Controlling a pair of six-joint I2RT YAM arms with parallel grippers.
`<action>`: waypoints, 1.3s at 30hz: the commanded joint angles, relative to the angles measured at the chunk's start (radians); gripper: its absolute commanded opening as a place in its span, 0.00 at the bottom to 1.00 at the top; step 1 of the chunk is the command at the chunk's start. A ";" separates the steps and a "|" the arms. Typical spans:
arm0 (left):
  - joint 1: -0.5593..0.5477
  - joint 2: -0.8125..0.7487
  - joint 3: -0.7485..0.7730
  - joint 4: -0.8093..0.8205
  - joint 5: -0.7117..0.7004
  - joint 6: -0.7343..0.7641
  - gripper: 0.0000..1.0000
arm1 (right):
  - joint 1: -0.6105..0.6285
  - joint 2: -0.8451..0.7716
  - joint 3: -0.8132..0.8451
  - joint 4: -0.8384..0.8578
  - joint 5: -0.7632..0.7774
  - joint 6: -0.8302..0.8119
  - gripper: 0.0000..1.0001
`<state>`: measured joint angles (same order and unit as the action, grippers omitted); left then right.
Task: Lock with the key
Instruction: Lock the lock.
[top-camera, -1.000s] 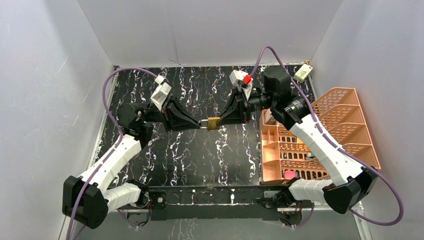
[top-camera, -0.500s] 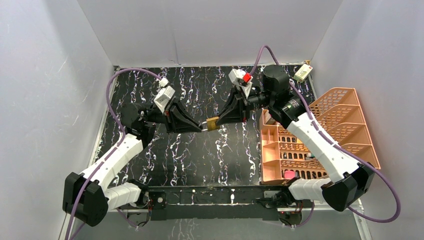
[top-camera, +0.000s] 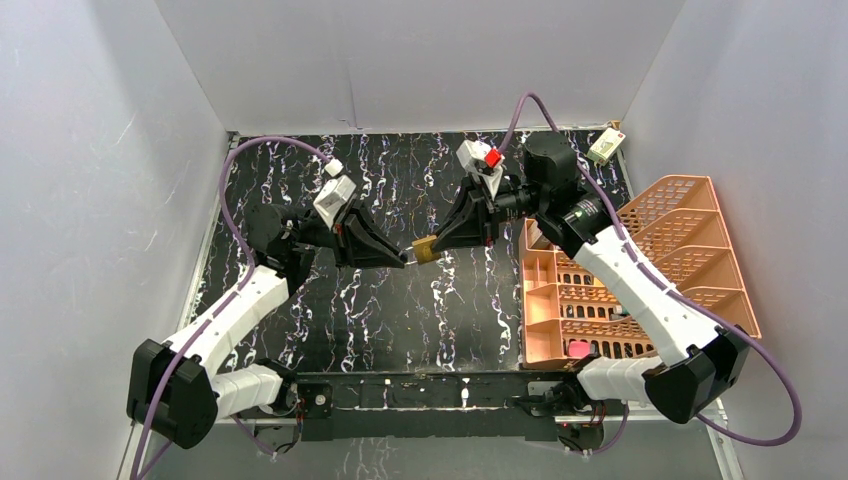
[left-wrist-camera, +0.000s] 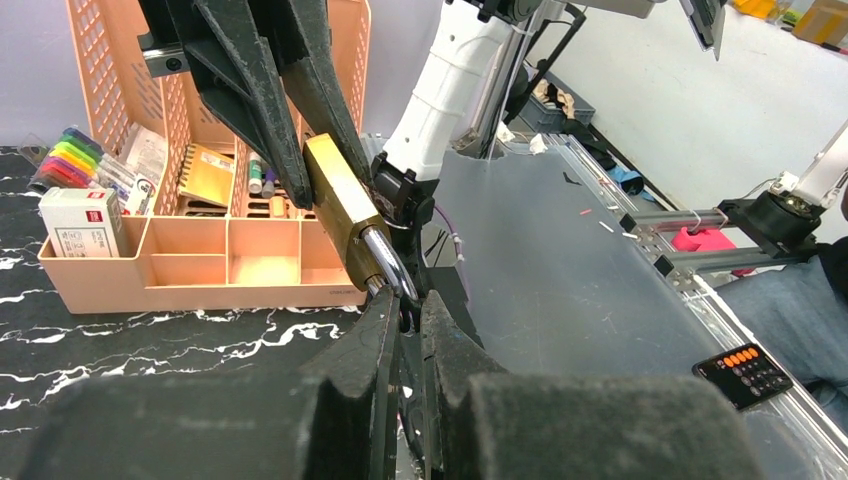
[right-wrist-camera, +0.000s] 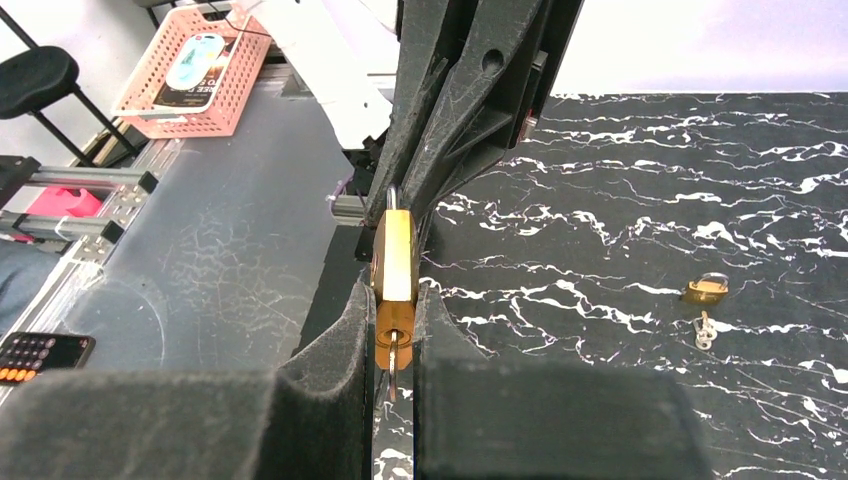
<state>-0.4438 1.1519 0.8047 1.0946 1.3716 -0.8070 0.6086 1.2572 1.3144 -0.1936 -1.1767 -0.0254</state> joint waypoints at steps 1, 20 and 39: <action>-0.081 0.005 0.048 0.014 -0.236 0.080 0.00 | 0.083 0.008 0.023 0.079 0.165 -0.078 0.00; -0.081 0.060 0.110 0.003 -0.228 0.073 0.00 | 0.084 -0.057 -0.165 0.299 0.166 0.065 0.00; -0.078 -0.020 0.092 -0.048 -0.193 0.097 0.00 | 0.083 -0.104 -0.146 0.254 0.267 0.046 0.00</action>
<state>-0.4667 1.1728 0.8658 1.0183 1.3273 -0.7910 0.6357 1.1248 1.1492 0.0086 -1.0389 0.0238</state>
